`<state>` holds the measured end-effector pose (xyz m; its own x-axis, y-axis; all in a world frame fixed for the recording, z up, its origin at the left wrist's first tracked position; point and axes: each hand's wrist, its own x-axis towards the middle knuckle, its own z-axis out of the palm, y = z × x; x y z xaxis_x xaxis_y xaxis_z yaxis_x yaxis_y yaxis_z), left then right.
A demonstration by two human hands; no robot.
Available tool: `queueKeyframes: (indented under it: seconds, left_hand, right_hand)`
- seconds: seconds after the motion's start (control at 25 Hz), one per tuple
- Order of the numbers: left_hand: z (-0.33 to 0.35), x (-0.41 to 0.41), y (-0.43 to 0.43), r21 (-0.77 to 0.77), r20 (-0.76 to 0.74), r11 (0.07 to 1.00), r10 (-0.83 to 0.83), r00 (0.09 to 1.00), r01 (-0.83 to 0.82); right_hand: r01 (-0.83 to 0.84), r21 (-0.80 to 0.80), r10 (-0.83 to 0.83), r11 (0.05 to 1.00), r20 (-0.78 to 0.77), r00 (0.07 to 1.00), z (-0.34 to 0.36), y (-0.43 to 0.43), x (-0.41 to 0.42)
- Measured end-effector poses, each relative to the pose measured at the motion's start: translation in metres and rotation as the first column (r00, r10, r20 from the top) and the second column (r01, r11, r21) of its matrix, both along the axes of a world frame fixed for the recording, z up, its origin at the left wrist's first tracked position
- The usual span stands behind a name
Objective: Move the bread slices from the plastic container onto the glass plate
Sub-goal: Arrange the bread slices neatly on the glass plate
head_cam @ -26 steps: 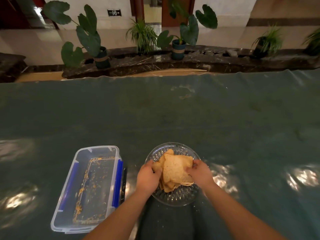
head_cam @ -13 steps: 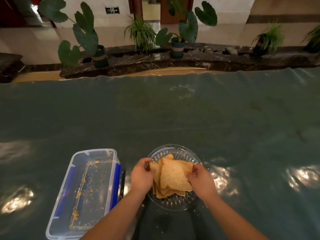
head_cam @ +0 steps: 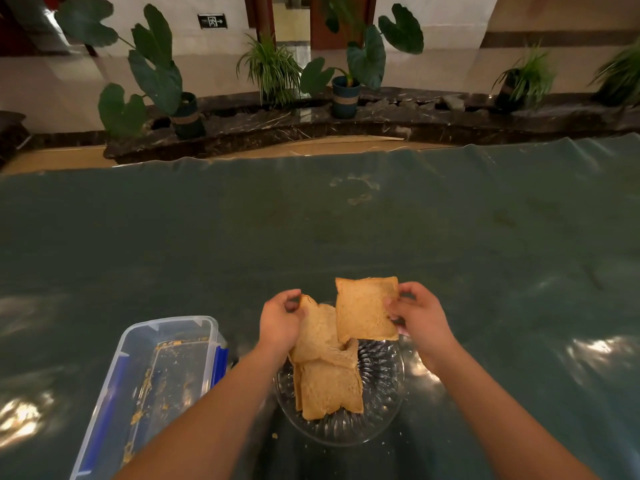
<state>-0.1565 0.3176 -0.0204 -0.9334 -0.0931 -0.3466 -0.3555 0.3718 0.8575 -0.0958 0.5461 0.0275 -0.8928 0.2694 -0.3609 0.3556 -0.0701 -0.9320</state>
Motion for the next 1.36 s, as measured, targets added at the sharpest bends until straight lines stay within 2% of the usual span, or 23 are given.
queueKeyframes:
  seconds: [0.32, 0.4, 0.48, 0.56, 0.64, 0.76, 0.88, 0.96, 1.0, 1.12, 1.24, 1.36]
  left_hand:
    - [-0.034, -0.015, 0.013, 0.021, 0.122, 0.99, 0.135, 0.983, -0.138]
    - [-0.035, -0.02, 0.015, 0.036, 0.094, 0.994, 0.104, 0.99, -0.107]
    - [-0.033, -0.024, 0.014, 0.002, 0.051, 0.999, 0.04, 0.998, -0.04]
    - [-0.029, -0.022, 0.009, -0.086, 0.011, 0.996, -0.034, 0.999, 0.035]
    - [-0.024, -0.012, 0.003, -0.16, -0.013, 0.984, -0.081, 0.997, 0.078]
    - [-0.016, 0.019, -0.009, -0.163, -0.036, 0.986, -0.053, 0.998, 0.047]
    - [-0.011, 0.059, -0.026, -0.153, -0.026, 0.983, 0.096, 0.995, -0.099]
    - [-0.012, 0.082, -0.031, -0.147, 0.07, 0.98, 0.146, 0.987, -0.135]
    - [-0.013, 0.092, -0.03, -0.139, 0.124, 0.984, 0.131, 0.984, -0.114]
    - [-0.012, 0.106, -0.018, -0.094, 0.24, 0.996, 0.032, 0.97, -0.01]
    - [-0.007, 0.103, -0.011, -0.102, 0.304, 0.994, -0.013, 0.953, 0.046]
    - [-0.002, 0.093, -0.011, -0.016, 0.403, 1.0, 0.026, 0.915, -0.022]
  right_hand:
    - [0.073, -0.26, -0.021, 0.963, 0.198, 0.98, -0.043, -0.014, -0.014]
    - [0.052, -0.14, -0.013, 0.989, 0.265, 0.964, -0.056, -0.019, -0.013]
    - [-0.006, 0.134, -0.035, 0.991, 0.299, 0.953, -0.066, -0.018, -0.015]
    - [-0.101, 0.349, -0.016, 0.932, 0.316, 0.949, -0.071, -0.016, -0.016]
    - [-0.192, 0.466, 0.024, 0.864, 0.342, 0.939, -0.071, -0.016, -0.015]
    - [-0.215, 0.51, 0.032, 0.833, 0.343, 0.939, -0.072, -0.014, -0.008]
    - [-0.027, 0.424, -0.103, 0.905, 0.282, 0.954, -0.07, -0.008, 0.01]
    - [0.106, 0.354, -0.202, 0.929, 0.247, 0.948, -0.069, -0.01, 0.033]
    - [0.114, 0.335, -0.206, 0.935, 0.256, 0.944, -0.07, -0.015, 0.046]
    - [-0.054, 0.366, -0.072, 0.929, 0.322, 0.944, -0.075, -0.04, 0.071]
    - [-0.245, 0.477, 0.077, 0.844, 0.344, 0.936, -0.072, -0.062, 0.072]
    - [-0.328, 0.562, 0.147, 0.759, 0.343, 0.928, -0.069, -0.072, 0.071]
